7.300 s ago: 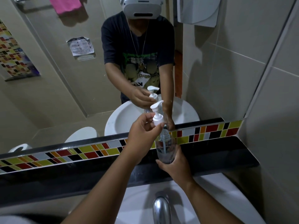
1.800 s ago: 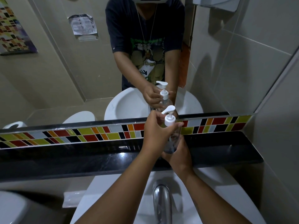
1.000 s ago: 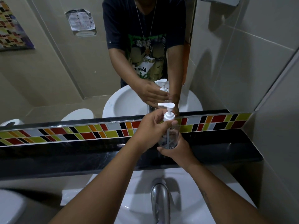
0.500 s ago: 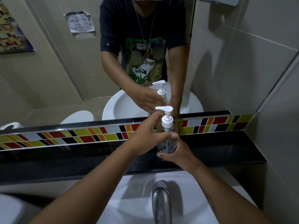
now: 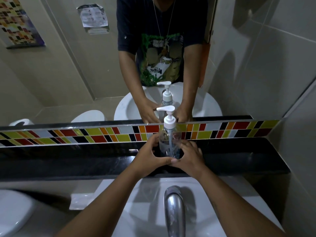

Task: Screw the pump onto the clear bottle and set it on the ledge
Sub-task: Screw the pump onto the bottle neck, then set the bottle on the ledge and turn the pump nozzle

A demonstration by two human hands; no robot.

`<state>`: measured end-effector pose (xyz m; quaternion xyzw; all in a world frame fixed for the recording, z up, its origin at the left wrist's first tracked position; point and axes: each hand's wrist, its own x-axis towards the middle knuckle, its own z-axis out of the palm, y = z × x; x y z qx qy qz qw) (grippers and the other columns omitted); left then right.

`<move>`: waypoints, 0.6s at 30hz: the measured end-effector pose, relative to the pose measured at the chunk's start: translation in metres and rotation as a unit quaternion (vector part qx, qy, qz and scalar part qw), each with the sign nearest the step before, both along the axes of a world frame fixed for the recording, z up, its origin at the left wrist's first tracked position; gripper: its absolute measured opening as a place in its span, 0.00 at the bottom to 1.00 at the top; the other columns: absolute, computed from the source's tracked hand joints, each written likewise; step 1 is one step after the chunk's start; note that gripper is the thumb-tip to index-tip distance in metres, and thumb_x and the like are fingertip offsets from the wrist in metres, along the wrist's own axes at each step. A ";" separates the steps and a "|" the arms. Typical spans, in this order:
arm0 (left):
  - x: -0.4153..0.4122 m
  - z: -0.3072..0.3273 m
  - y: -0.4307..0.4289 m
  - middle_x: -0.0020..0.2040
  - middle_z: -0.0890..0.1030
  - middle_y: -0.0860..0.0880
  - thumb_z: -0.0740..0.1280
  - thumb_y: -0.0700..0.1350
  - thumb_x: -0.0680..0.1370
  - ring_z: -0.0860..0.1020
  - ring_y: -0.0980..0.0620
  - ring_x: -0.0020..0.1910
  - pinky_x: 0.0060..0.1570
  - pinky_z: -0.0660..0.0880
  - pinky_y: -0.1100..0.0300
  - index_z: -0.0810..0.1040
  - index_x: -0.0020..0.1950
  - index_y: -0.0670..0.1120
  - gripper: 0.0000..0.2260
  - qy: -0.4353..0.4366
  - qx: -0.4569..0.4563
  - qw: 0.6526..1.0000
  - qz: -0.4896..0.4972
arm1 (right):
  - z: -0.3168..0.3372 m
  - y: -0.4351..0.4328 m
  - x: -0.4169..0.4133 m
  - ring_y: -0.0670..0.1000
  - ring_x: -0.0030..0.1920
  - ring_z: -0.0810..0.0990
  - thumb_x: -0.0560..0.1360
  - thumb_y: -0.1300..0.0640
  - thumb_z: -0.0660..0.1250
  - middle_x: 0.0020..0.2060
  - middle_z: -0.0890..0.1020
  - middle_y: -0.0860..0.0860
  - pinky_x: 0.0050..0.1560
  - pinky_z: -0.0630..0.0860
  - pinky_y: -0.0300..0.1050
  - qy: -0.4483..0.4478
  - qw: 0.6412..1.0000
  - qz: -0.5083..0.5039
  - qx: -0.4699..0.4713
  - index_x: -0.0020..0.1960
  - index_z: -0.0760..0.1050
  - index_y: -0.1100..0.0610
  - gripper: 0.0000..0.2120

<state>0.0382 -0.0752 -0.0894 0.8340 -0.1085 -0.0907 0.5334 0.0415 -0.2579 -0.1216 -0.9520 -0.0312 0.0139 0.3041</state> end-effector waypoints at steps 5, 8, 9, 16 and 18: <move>0.001 -0.018 0.004 0.63 0.78 0.62 0.83 0.50 0.66 0.74 0.68 0.63 0.62 0.68 0.68 0.71 0.71 0.56 0.36 0.018 0.000 0.999 0.033 | -0.002 0.003 -0.003 0.48 0.68 0.60 0.54 0.26 0.56 0.69 0.68 0.43 0.59 0.56 0.44 -0.030 0.999 -0.006 -0.039 0.67 0.69 0.43 0.45; -0.001 -0.024 0.007 0.63 0.80 0.60 0.83 0.49 0.66 0.75 0.70 0.63 0.65 0.69 0.65 0.74 0.70 0.52 0.35 0.008 0.017 0.999 0.041 | -0.002 0.002 -0.004 0.48 0.69 0.60 0.56 0.27 0.61 0.70 0.68 0.44 0.61 0.57 0.45 -0.031 0.999 -0.004 -0.036 0.68 0.68 0.45 0.44; -0.002 -0.026 0.007 0.63 0.81 0.58 0.83 0.50 0.65 0.76 0.66 0.64 0.66 0.70 0.62 0.75 0.70 0.51 0.35 0.003 0.025 0.999 0.045 | -0.002 0.001 -0.004 0.48 0.69 0.60 0.57 0.28 0.66 0.70 0.67 0.44 0.63 0.57 0.45 -0.024 0.999 -0.003 -0.030 0.69 0.67 0.46 0.44; -0.010 -0.033 0.004 0.64 0.78 0.54 0.83 0.58 0.63 0.74 0.56 0.64 0.66 0.71 0.60 0.76 0.69 0.54 0.37 -0.024 0.082 0.993 0.085 | 0.027 -0.043 -0.020 0.51 0.70 0.64 0.63 0.49 0.79 0.70 0.68 0.48 0.67 0.65 0.51 0.119 0.978 0.023 0.171 0.73 0.59 0.42 0.45; -0.011 -0.032 0.000 0.61 0.74 0.55 0.82 0.60 0.62 0.73 0.56 0.63 0.64 0.70 0.61 0.74 0.70 0.56 0.38 -0.028 0.098 0.991 0.089 | 0.060 -0.055 -0.019 0.49 0.63 0.72 0.65 0.49 0.77 0.64 0.75 0.46 0.59 0.71 0.48 0.104 0.972 0.011 0.212 0.69 0.67 0.42 0.36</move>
